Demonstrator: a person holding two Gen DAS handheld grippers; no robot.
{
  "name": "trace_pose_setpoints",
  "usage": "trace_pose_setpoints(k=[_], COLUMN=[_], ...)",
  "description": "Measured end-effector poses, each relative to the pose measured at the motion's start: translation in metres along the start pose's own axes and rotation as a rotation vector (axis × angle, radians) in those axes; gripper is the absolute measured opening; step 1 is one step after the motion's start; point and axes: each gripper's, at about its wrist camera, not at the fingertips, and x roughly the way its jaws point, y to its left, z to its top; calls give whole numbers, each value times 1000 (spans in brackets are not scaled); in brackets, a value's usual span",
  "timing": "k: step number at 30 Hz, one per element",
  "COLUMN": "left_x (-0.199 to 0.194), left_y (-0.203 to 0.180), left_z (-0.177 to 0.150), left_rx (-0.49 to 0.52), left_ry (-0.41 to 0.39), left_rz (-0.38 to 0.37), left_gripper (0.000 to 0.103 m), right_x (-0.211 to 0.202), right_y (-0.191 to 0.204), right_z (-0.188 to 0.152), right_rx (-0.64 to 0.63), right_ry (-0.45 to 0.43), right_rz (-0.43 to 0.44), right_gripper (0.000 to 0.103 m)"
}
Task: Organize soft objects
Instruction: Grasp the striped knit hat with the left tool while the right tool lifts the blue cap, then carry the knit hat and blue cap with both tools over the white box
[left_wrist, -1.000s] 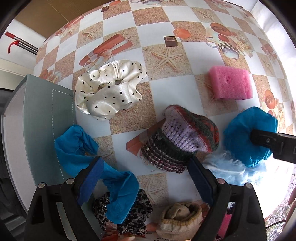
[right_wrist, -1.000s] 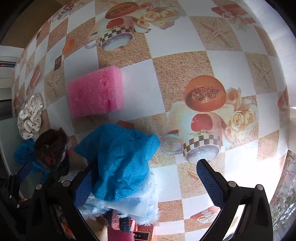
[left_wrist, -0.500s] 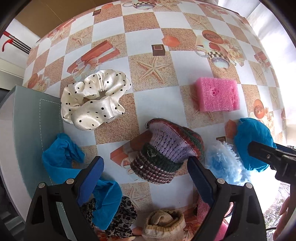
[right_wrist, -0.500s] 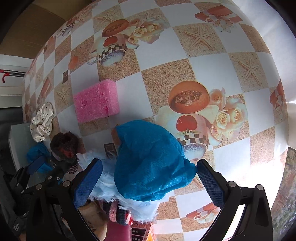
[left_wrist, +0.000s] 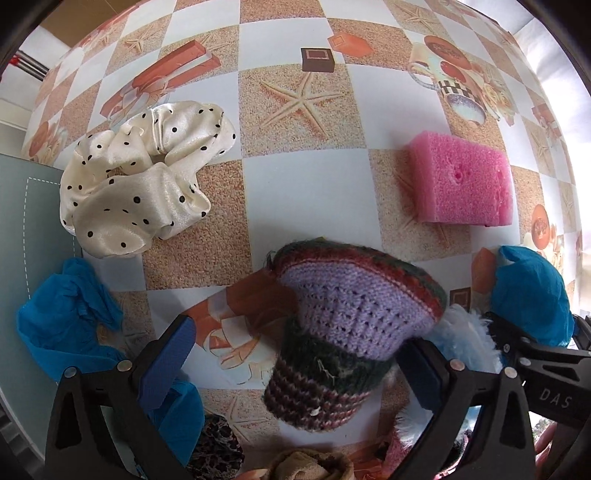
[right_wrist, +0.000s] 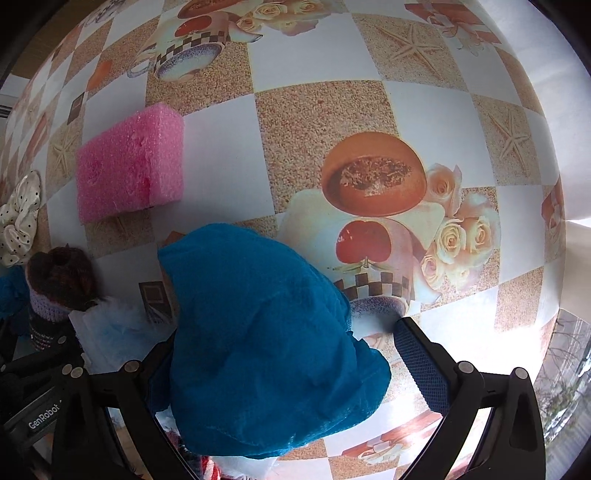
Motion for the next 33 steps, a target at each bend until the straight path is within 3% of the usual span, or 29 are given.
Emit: trace_pose_setpoints(k=[6,7,10,13,15,16,17,18,20,28,33], left_x=[-5,-5,1,4,-9,-11,-14,-17,-21,-60,-87], left_y=[4,4,-4,-8,-21,-25,-29,-33,-37,-32,-19], left_z=[-8,-8,11,25,30,30,30,30,30,10,-22], left_rx=[-12,-13,-26,-12,32,50,71,89,109,151,176], left_ry=[-3,1,26,18,-1,-11,-20,-28,-46,-156,-191], left_rz=[-3,-2,0,0,12,14,3,11,34,49,27], left_gripper=[103,103,103,97,85,74,57,48,40,40,40], right_x=[1,-14,-34,-39,-47,-51,-53,-57,-64,-100,-111], right_y=[4,-3,4,0,-4,-4,-7,-9,-16,-49,-72], right_z=[-2,2,14,22,20,19,17,16,13,-18,-56], right_rx=[0,2,-6,20,15,4,-7,-10,17,63,90], right_ry=[-4,11,22,-38,-64,-78,-89,-97,-113,-160,-135], right_rz=[-19,-30,-41,-7,-20,-32,-24,-2,56,129,147], right_gripper=[103,103,103,100,80,73,56,41,40,40,40])
